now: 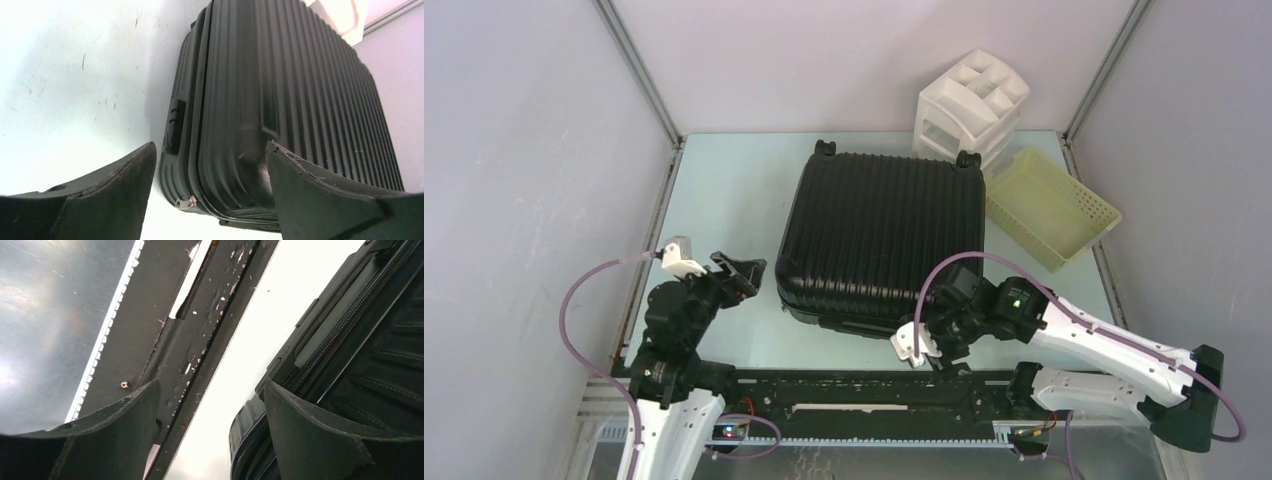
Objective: Open, take out, and arrange the luggage
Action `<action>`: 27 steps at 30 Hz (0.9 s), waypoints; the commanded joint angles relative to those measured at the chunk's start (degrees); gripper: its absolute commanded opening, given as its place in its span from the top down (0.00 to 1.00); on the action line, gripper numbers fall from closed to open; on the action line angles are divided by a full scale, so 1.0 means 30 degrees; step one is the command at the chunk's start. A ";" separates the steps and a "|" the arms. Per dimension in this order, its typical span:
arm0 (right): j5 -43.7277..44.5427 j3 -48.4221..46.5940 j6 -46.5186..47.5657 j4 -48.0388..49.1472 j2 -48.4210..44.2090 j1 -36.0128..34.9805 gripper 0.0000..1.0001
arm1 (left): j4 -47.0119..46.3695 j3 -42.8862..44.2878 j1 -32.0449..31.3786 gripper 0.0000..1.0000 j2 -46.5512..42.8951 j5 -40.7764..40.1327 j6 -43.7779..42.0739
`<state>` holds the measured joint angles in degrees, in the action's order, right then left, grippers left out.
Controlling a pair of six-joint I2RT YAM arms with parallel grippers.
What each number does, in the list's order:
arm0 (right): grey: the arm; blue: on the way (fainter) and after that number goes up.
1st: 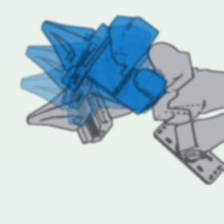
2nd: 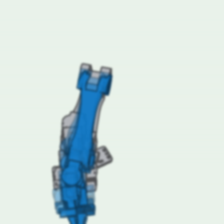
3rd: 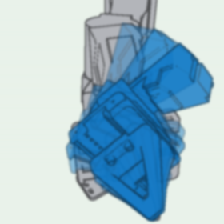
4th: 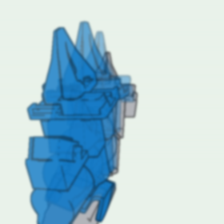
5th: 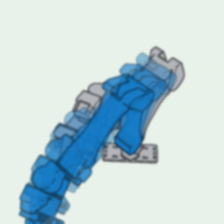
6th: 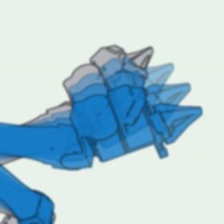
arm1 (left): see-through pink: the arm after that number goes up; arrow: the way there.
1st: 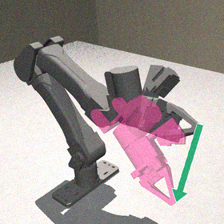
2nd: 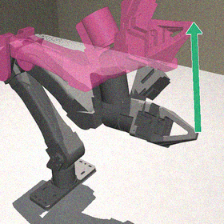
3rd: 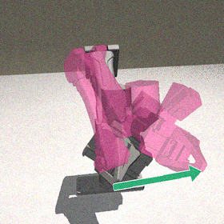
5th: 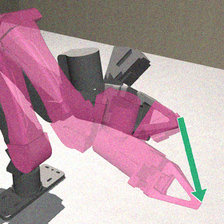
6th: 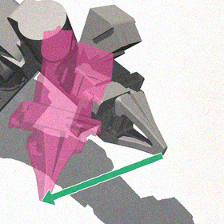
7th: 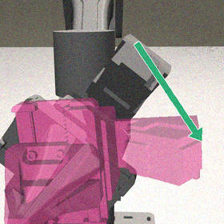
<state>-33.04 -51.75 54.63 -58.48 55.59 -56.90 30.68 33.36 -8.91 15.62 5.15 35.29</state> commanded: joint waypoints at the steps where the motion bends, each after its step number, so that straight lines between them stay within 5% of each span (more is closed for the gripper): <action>1: 0.3475 0.0276 -0.1526 0.3806 0.0541 -0.1516 0.17 | -0.0587 -0.1393 -0.0049 0.19 -0.0671 0.0412 0.2165; 9: 0.6437 0.0498 -0.3381 0.6343 0.2180 -0.5579 0.28 | -0.0525 -0.4096 -0.0049 0.29 -0.1865 -0.1569 0.5857; 15: 0.5765 -0.0007 -0.3695 0.5381 0.2807 -0.7368 0.27 | -0.0671 -0.4979 -0.0068 0.39 -0.2182 -0.1673 0.6493; 27: 1.5725 0.1372 -0.7548 1.2942 0.5712 -0.9323 0.41 | 0.0846 -0.6940 -0.0078 0.52 -0.2238 -0.2914 1.0401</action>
<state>3.42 -49.56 35.51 -29.26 73.32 -83.48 31.07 13.74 -8.99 10.00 -0.54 60.36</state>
